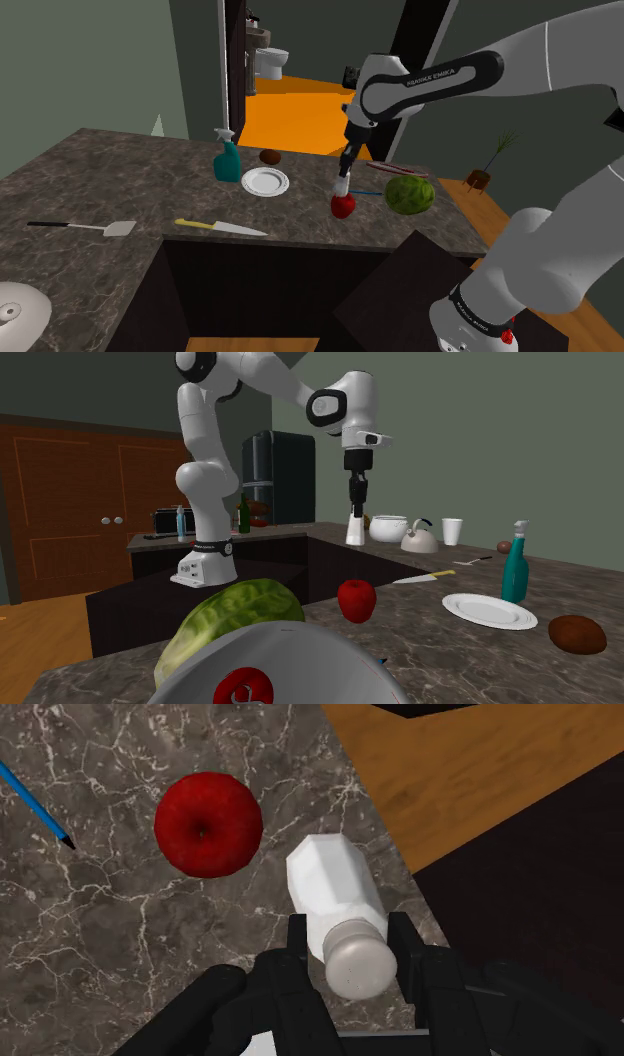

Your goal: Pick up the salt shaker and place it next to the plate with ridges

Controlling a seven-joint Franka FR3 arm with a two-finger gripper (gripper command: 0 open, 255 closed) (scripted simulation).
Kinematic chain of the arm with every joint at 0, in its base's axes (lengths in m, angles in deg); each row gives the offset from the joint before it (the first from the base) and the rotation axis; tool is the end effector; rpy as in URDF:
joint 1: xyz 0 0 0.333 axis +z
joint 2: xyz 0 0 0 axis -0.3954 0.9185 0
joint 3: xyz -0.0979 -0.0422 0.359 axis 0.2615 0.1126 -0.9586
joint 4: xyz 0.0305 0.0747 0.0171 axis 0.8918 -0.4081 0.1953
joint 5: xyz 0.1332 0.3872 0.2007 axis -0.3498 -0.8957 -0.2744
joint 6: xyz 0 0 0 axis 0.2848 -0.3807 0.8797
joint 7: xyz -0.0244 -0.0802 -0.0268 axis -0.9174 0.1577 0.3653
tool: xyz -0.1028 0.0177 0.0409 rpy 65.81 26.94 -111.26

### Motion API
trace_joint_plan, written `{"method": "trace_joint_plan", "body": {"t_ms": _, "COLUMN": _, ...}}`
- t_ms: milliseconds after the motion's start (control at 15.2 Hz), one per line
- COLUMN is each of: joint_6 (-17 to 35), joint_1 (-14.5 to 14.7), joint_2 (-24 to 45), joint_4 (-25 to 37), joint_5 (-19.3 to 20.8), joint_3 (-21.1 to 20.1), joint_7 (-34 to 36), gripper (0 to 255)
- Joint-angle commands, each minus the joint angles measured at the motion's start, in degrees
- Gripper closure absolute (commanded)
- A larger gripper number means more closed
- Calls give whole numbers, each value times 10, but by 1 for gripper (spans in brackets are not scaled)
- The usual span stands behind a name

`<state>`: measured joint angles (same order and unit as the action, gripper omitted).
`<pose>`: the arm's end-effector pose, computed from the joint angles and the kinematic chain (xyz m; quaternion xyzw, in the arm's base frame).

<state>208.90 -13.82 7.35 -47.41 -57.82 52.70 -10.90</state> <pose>0.5258 0.0024 0.4182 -0.9851 -0.1675 0.0006 0.0381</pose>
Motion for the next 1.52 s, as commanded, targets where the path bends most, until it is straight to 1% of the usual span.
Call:
{"method": "trace_joint_plan", "body": {"t_ms": 0, "joint_6": -1, "joint_1": 12, "joint_2": 31, "joint_4": 33, "joint_5": -8, "joint_3": -12, "joint_7": 19, "gripper": 255}}
{"method": "trace_joint_plan", "body": {"t_ms": 330, "joint_6": -13, "joint_1": 35, "joint_2": 111, "joint_4": 127, "joint_5": -20, "joint_3": -36, "joint_7": 60, "gripper": 255}}
{"method": "trace_joint_plan", "body": {"t_ms": 660, "joint_6": -36, "joint_1": 55, "joint_2": 196, "joint_4": 238, "joint_5": -25, "joint_3": -55, "joint_7": 100, "gripper": 255}}
{"method": "trace_joint_plan", "body": {"t_ms": 924, "joint_6": -64, "joint_1": 71, "joint_2": 270, "joint_4": 342, "joint_5": -25, "joint_3": -67, "joint_7": 130, "gripper": 255}}
{"method": "trace_joint_plan", "body": {"t_ms": 990, "joint_6": -79, "joint_1": 77, "joint_2": 302, "joint_4": 390, "joint_5": -24, "joint_3": -70, "joint_7": 142, "gripper": 255}}
{"method": "trace_joint_plan", "body": {"t_ms": 1452, "joint_6": -33, "joint_1": 77, "joint_2": 320, "joint_4": 362, "joint_5": -27, "joint_3": -71, "joint_7": 138, "gripper": 255}}
